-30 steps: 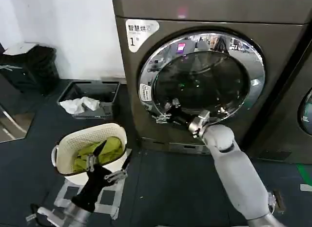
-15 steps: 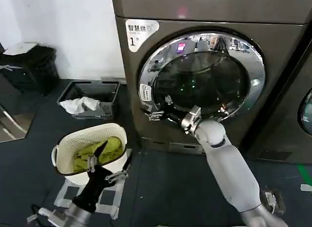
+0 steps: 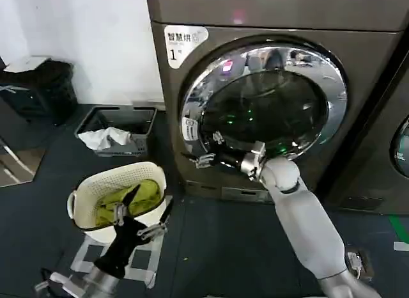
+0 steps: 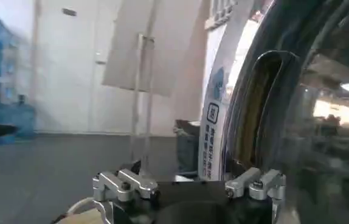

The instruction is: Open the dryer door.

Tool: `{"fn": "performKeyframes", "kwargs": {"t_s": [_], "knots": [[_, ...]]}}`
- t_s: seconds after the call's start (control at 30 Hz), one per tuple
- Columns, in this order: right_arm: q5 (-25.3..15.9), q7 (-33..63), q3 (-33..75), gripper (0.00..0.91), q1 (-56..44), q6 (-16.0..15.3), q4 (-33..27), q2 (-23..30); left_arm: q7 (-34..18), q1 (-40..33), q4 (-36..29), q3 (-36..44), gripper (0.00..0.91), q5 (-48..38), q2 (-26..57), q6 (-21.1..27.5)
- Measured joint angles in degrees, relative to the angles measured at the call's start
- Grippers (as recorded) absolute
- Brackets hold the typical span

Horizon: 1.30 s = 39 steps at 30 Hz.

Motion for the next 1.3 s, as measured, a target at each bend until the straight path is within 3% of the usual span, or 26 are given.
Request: {"fn": "performKeyframes", "kwargs": {"t_s": [1.3], "knots": [[3.1,-21.6,7.4,0.907,-11.5,2.3,9.1,-6.7,-4.0,-7.0,2.0,-4.2,0.907,-8.4,8.1,6.3]]}}
